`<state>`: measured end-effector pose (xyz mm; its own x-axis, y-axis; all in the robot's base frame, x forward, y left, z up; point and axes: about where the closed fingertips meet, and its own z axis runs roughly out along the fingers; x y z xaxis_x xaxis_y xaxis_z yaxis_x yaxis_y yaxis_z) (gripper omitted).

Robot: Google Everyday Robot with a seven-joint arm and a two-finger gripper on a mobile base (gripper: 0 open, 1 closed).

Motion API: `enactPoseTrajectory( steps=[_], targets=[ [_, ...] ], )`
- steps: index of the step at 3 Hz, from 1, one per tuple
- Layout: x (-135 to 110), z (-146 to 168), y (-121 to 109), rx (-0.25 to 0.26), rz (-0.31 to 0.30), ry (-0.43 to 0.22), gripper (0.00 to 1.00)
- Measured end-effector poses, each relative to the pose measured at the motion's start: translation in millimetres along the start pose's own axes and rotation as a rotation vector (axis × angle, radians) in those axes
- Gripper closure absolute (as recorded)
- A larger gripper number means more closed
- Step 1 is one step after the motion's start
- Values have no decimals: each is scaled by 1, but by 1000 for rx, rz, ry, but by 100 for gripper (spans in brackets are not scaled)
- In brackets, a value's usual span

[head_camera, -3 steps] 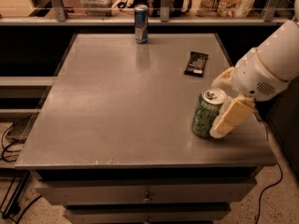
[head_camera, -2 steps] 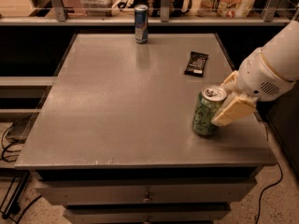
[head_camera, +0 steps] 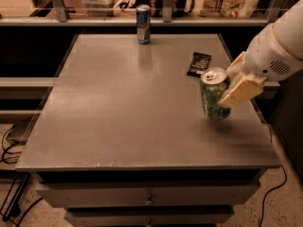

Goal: Move green can near redbull can

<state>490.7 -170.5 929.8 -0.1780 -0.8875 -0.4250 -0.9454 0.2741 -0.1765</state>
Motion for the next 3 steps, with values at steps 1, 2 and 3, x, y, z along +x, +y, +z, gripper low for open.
enactPoseTrajectory(
  steps=[1, 2, 3],
  targets=[
    [-14, -2, -13, 5, 2, -38, 100],
    [-13, 1, -21, -17, 59, -117, 100],
    [-13, 5, -25, -49, 127, -223, 100]
  ],
)
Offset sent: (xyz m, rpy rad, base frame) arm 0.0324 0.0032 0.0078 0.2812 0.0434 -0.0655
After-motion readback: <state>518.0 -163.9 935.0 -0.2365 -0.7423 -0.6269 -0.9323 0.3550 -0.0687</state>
